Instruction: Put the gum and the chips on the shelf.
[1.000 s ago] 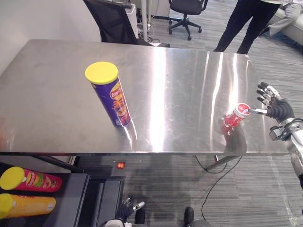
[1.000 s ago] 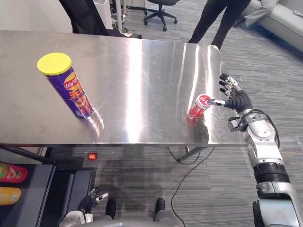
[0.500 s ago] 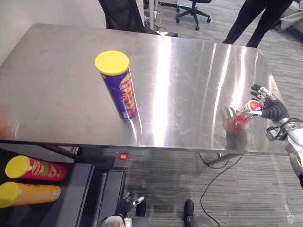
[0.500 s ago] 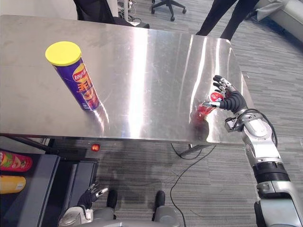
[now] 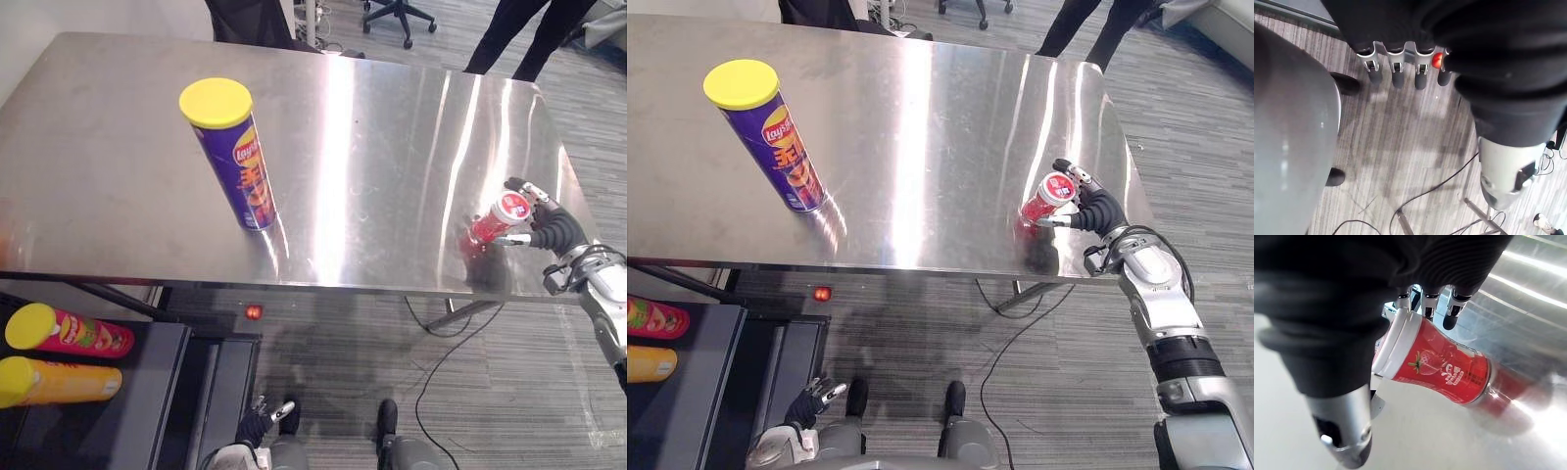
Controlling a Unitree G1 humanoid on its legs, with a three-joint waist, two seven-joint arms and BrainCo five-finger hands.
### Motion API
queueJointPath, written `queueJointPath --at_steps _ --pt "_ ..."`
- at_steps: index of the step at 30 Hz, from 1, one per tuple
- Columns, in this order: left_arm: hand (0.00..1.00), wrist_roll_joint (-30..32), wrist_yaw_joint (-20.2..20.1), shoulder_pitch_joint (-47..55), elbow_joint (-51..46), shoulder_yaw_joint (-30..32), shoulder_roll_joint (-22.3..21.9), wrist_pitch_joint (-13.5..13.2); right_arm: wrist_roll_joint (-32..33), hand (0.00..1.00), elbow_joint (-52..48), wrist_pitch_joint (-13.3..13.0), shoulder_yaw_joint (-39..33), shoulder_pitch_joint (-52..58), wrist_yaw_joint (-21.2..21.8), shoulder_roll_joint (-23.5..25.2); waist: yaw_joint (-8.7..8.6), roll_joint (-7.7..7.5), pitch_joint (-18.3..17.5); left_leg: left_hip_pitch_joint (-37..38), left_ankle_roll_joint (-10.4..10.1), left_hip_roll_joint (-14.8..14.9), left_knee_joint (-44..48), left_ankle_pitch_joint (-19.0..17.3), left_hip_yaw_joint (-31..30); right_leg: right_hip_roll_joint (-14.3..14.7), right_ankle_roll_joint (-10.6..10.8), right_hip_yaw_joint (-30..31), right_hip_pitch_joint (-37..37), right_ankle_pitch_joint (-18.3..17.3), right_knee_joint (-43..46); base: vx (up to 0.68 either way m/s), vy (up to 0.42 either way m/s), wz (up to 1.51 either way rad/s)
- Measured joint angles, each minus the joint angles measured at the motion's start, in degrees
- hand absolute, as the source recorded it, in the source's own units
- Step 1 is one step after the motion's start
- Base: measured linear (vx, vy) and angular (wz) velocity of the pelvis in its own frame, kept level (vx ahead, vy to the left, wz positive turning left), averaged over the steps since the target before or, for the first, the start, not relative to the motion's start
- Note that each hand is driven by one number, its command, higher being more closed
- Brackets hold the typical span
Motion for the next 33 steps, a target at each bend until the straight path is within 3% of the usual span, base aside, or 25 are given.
queueJointPath --at_steps 1,10,19,25,33 --pt "0.0 0.0 0.0 0.0 0.0 0.0 0.0 0.0 0.0 1.0 0.0 0.0 0.0 0.2 0.0 0.0 0.0 0.0 0.0 0.0 -0.1 0.1 0.0 0.1 0.0 0.1 0.0 0.0 0.0 0.0 0.0 -0.05 -0.032 -0.02" --pt "0.0 -0.4 0.0 -0.2 0.0 0.0 0.0 0.0 -0.3 1.0 -1.1 -0.1 -0.1 0.8 -0.1 0.0 0.57 -0.14 0.1 0.2 -0.8 0.6 -1.8 0.6 -0.8 0.9 0.0 1.3 -1.2 0.0 0.0 -0.04 -0.026 -0.06" --pt "0.0 -0.4 0.1 -0.5 0.0 0.0 0.2 -0.1 -4.7 1.0 -1.2 -1.3 -0.8 0.7 -2.8 0.1 0.52 -0.5 0.4 -0.7 -1.9 1.1 -1.9 1.6 -2.1 1.7 0.3 1.5 -1.8 -1.0 -0.5 -0.03 -0.037 0.0" --pt "0.0 -0.4 0.3 -0.5 -0.4 0.5 0.6 -0.6 -5.3 1.0 -1.3 -1.9 -1.1 0.6 -3.8 0.1 0.58 -1.52 1.0 -0.8 -1.6 1.1 -2.1 1.9 -2.6 1.7 0.2 1.2 -1.8 -1.0 -0.5 0.01 -0.008 0.02" --pt "0.0 -0.4 0.4 -0.7 -0.4 0.7 0.7 -0.6 -7.4 1.0 -1.7 -1.9 -2.9 0.6 -4.6 0.1 0.77 -1.8 1.1 -1.1 -1.5 1.0 -2.2 1.9 -3.3 1.7 0.2 0.6 -1.6 -1.0 -0.5 0.02 -0.012 0.05"
